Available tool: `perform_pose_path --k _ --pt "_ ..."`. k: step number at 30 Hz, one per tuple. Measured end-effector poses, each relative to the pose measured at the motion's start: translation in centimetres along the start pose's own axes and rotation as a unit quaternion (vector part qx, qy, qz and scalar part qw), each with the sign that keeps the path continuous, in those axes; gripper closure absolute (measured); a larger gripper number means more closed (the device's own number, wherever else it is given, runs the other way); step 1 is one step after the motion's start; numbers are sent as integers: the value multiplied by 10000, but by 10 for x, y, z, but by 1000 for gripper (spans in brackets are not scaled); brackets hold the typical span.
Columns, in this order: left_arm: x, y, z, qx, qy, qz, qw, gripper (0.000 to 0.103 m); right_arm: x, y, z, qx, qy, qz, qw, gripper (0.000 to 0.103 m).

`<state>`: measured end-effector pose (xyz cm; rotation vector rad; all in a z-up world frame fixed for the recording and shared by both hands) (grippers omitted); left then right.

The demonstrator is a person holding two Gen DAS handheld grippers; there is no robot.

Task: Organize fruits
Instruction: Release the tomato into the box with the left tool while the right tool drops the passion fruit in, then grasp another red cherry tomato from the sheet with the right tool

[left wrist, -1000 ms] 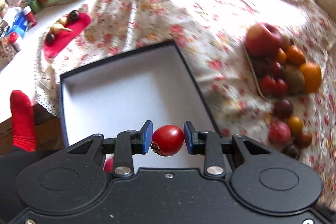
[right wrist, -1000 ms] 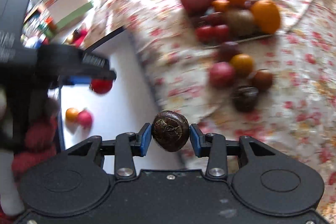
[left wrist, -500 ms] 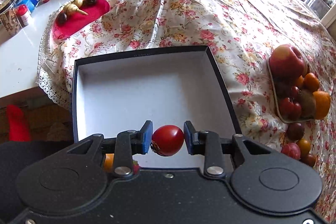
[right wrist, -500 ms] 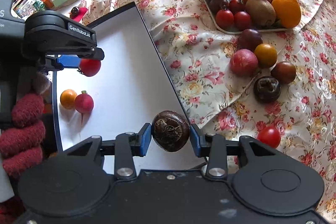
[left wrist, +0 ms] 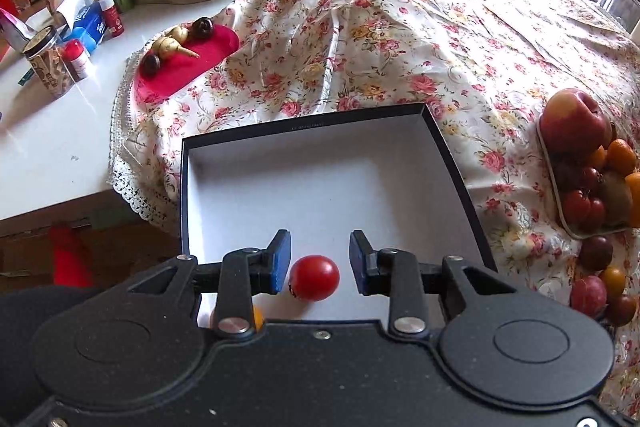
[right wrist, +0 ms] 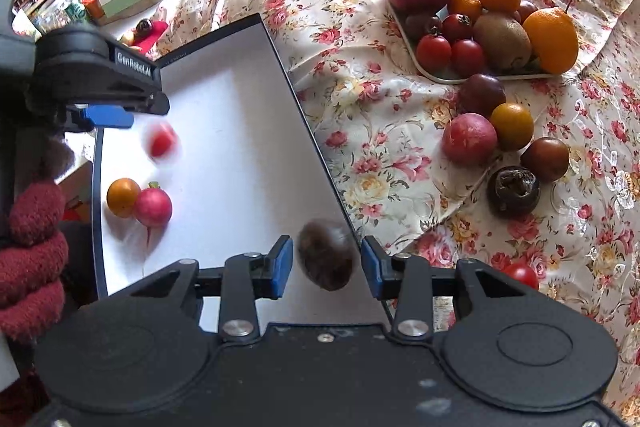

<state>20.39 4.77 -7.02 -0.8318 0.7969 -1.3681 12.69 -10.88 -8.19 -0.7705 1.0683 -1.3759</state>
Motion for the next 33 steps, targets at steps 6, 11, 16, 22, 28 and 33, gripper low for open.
perform_pose_path --k 6,11,16,22,28,33 --pt "4 -4 -7 -70 73 -10 9999 62 2 -7 2 52 95 149 9998 62" --pt "6 -6 -17 -199 64 -80 9997 62 9 -15 0 31 155 183 9997 62" --pt "10 -11 -23 -188 133 -71 9997 62 20 -20 -4 -53 234 157 9996 61" --pt "21 -27 -24 -26 227 -133 9996 62 49 -38 8 36 589 139 9982 62" --pt "45 -35 -35 10 449 -276 9986 62 111 -53 26 338 1271 -222 9911 61" --pt "70 -34 -48 -118 708 -397 9966 62 156 -48 24 374 1579 -659 9845 61"
Point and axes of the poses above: each gripper's, at about its wrist camera, not at the fingertips, and y roughly the way its jaws point, x to its right, z to its top, the point moved 9 cm from there along y, roughly the way its jaws point, and after that the axes turned 9 degrees about y, right-handed, at the moved point
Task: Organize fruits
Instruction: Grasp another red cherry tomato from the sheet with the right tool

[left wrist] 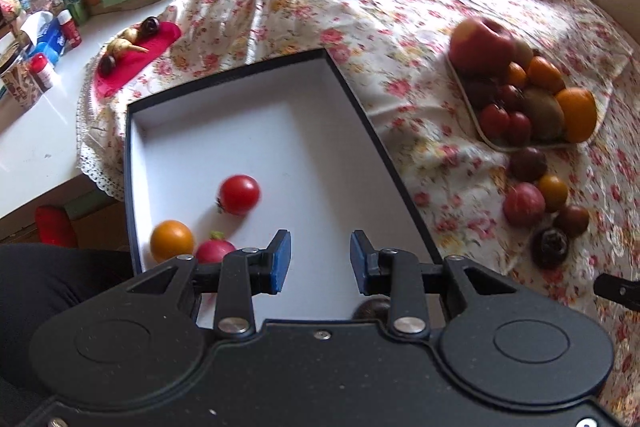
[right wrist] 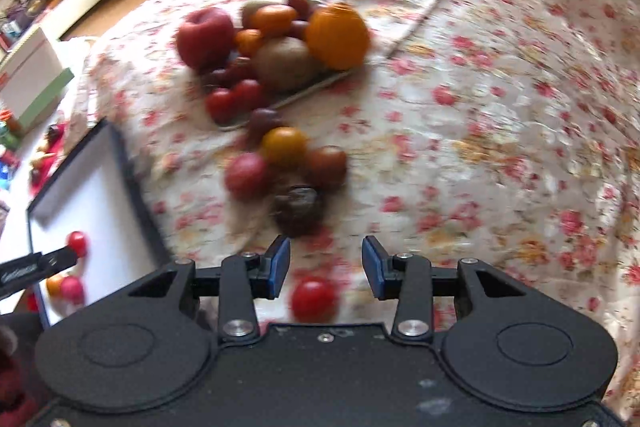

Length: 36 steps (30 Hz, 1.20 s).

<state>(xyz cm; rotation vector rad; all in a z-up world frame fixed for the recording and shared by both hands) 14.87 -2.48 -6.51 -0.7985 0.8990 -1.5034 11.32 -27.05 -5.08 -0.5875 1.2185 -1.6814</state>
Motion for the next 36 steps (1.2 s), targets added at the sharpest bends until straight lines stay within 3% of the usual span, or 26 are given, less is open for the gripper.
perform_pose_path --k 4,10,18,26,36 --pt "16 1 -6 -50 194 8 9998 62 12 14 -7 -235 80 7 9997 61" --pt "25 -2 -9 -56 327 6 9994 62 -4 29 -33 -850 -192 350 9956 61" --pt "29 -2 -8 -69 365 -2 9993 62 -4 48 -46 -989 -175 121 9949 63" --pt "55 -2 5 -88 584 -255 9979 62 1 33 -33 -703 -160 201 9972 67" --pt "128 10 39 128 1122 -588 9919 61 47 12 6 -236 450 47 9987 67"
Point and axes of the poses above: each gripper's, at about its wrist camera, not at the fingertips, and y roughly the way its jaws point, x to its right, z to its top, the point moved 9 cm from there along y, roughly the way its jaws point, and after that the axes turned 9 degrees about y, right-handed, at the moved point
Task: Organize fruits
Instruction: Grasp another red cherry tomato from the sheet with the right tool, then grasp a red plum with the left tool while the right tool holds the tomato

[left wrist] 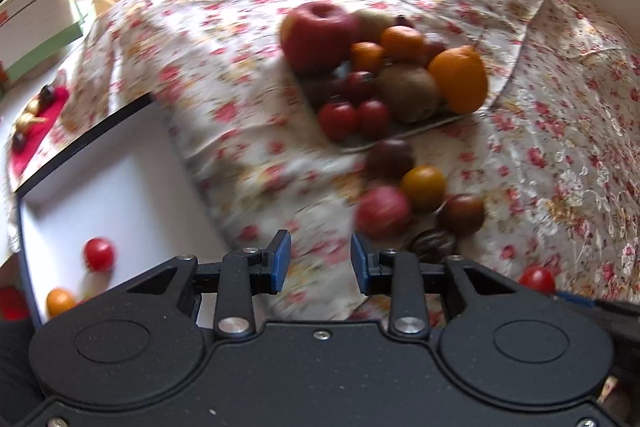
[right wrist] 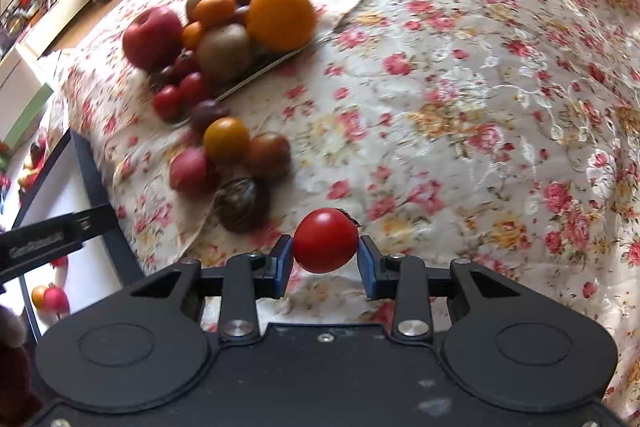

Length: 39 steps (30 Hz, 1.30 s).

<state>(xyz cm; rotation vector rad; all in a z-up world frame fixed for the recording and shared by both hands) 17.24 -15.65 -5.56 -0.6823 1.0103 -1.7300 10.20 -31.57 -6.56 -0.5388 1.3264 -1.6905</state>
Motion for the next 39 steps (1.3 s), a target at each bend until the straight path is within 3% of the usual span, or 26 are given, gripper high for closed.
perform_pose_path --k 9,11,21,25,31,37,39 --pt "22 30 7 80 162 235 9996 57 13 -3 6 119 84 17 9999 67" --pt "23 28 9 231 207 312 9990 57 12 -1 6 106 83 39 9999 67" --pt "22 29 10 232 233 383 9987 51 4 1 2 88 7 68 9999 67" --pt "18 32 12 242 107 290 9992 44 3 -2 3 131 -15 97 9999 67" --pt "14 36 19 272 -29 208 9994 43 5 -3 5 146 20 103 9998 67" --pt "17 46 16 29 -403 -493 9980 46 6 -2 5 144 34 116 9998 67" --pt "19 51 13 -63 -383 -450 9982 46 6 -2 5 141 39 116 9998 67"
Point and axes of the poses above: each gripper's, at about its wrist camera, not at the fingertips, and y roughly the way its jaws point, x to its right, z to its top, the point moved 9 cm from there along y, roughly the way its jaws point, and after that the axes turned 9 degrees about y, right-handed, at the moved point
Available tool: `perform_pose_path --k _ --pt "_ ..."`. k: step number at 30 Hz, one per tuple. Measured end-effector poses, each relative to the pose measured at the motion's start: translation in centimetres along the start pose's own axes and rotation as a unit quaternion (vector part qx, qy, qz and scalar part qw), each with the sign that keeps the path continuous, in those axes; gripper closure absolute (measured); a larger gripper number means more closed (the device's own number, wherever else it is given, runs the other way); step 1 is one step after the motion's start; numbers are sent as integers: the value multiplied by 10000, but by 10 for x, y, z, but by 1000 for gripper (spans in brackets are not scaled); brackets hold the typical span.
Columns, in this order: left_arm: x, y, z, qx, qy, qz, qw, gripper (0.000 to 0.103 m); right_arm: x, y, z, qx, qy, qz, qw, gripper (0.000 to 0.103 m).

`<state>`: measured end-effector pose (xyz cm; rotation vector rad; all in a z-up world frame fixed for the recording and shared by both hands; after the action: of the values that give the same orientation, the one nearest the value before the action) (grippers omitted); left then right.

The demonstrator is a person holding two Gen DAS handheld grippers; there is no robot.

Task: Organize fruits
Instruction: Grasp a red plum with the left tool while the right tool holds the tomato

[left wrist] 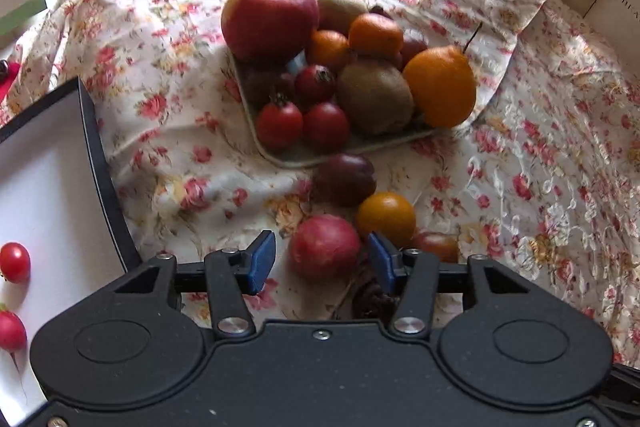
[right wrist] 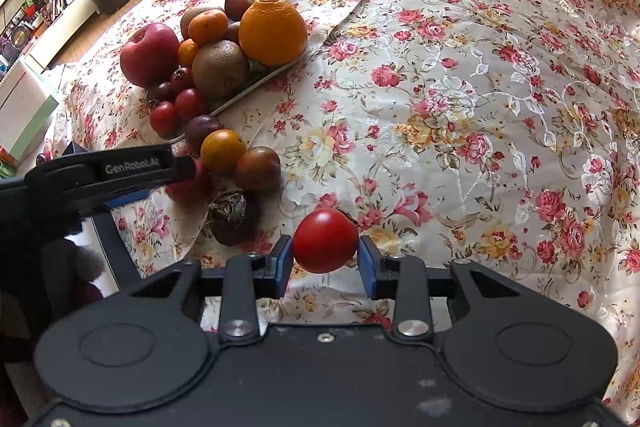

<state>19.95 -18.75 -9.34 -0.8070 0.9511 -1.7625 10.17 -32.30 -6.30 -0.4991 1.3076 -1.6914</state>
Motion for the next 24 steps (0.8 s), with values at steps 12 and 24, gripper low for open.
perform_pose_path --k 12,24 --pt "7 10 -7 -295 196 146 9993 52 -6 4 -4 -62 -97 36 9999 67" --pt "-14 -8 -5 -391 -107 347 9986 53 -39 1 -15 -63 -513 121 9986 67"
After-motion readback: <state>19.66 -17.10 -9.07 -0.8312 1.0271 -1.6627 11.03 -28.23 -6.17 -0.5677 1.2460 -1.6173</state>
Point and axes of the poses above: each gripper's, at about its wrist camera, not at the fingertips, and y roughly the way its jaws point, x to its right, z to its top, the point moved 9 cm from there along y, roughly the way its jaws point, and after that the axes turned 9 degrees about y, right-handed, at the moved point
